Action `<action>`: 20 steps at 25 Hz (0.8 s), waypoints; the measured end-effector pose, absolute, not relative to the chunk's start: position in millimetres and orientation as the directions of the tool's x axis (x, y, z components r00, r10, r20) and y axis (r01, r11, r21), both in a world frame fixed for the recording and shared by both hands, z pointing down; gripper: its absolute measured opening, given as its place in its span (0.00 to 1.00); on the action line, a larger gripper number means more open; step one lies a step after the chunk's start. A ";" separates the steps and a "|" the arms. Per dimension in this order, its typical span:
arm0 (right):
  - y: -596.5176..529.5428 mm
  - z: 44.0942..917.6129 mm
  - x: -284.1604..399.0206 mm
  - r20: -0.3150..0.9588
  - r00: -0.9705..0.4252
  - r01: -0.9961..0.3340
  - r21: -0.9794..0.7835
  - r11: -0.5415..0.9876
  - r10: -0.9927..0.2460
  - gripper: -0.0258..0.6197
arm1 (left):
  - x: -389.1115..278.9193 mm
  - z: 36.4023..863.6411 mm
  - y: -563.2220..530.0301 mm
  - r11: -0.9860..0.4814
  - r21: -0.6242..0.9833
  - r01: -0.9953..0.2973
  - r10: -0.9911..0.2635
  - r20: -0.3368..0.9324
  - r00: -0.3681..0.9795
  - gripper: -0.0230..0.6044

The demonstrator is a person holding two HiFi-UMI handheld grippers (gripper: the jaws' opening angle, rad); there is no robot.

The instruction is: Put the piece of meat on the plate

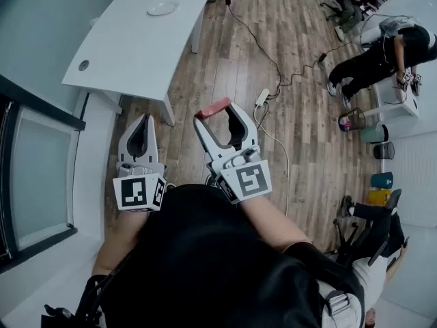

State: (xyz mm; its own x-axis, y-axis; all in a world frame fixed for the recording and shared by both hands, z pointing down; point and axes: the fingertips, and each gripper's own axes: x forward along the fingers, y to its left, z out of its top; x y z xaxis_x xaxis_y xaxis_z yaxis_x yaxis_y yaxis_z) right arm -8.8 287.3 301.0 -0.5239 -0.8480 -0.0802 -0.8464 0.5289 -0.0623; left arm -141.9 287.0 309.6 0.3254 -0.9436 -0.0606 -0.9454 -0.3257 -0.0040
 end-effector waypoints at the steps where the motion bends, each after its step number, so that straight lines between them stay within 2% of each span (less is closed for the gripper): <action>1: 286.2 297.3 -8.1 -0.101 -0.521 -0.847 -0.062 0.529 -0.847 0.48 | -140.0 309.9 286.3 -0.327 -0.007 -0.945 -0.943 -0.059 0.327 0.04; 5: 283.6 290.5 -2.4 -0.149 -0.515 -0.847 -0.063 0.528 -0.844 0.48 | -132.2 311.1 284.0 -0.330 -0.012 -0.944 -0.942 -0.058 0.331 0.04; 14: 283.5 304.4 31.4 -0.088 -0.532 -0.841 -0.066 0.538 -0.842 0.48 | -97.9 316.9 285.7 -0.318 -0.013 -0.948 -0.947 -0.043 0.319 0.04; 20: 277.4 296.6 56.6 -0.153 -0.550 -0.819 -0.094 0.566 -0.821 0.48 | -72.5 317.9 283.7 -0.290 -0.026 -0.957 -0.956 -0.040 0.291 0.04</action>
State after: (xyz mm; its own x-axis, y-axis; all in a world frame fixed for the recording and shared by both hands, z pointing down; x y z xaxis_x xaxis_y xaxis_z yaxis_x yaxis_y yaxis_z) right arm 56.6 277.4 296.6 -0.5499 -0.8211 -0.1529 -0.8190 0.5660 -0.0940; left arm -72.5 283.7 317.9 0.2911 -0.9558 -0.0403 -0.9566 -0.2903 -0.0257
